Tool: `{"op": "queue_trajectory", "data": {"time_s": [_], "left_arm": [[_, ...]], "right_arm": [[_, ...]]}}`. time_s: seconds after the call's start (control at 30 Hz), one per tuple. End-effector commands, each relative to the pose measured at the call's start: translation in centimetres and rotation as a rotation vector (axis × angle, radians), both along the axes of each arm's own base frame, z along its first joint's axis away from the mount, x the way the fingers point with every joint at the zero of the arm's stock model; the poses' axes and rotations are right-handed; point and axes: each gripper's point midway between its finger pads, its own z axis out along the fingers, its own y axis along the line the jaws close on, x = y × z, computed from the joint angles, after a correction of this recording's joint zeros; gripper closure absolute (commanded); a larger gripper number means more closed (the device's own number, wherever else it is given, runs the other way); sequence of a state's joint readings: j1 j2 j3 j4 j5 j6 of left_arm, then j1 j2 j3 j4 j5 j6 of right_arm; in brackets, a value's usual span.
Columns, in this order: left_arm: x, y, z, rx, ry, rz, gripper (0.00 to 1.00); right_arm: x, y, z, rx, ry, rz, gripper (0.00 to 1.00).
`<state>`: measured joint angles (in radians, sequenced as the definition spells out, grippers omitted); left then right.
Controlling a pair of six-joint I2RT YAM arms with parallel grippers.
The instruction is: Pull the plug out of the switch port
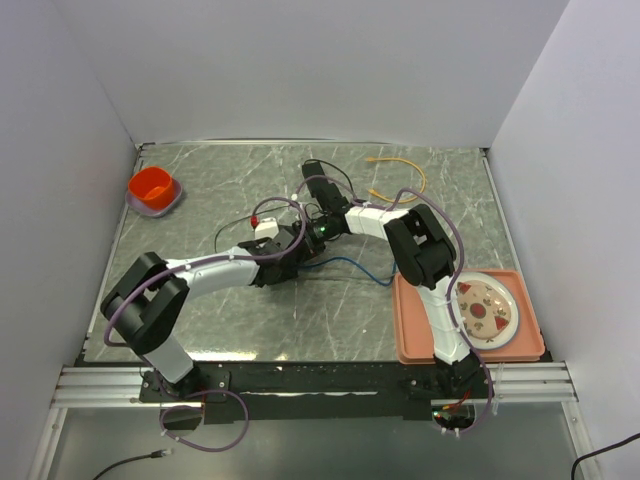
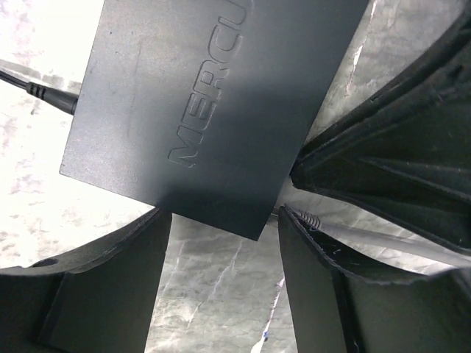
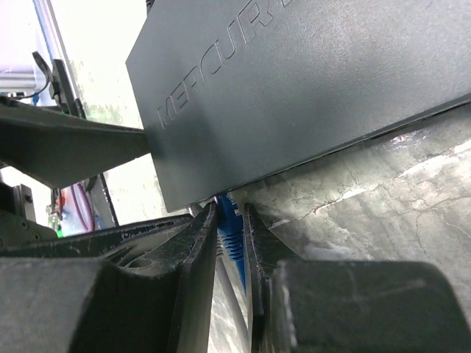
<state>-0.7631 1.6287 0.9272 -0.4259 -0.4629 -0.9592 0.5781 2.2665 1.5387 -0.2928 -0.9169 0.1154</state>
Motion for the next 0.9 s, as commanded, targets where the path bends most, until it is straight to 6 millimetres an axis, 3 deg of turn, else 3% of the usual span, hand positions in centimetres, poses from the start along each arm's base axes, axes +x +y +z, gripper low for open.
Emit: {"op": "queue_trajectory", "data": {"time_s": [0.0, 0.87], "left_arm": [[0.6, 1.2, -0.8, -0.047, 0.007, 0.051, 0.34], [0.2, 3.5, -1.7, -0.151, 0.034, 0.129, 0.33]], "right_arm": [[-0.9, -2.2, -3.9, -0.173, 0.013, -0.023, 1.0], [-1.8, -3.7, -3.4, -0.237, -0.002, -0.016, 1.0]]}}
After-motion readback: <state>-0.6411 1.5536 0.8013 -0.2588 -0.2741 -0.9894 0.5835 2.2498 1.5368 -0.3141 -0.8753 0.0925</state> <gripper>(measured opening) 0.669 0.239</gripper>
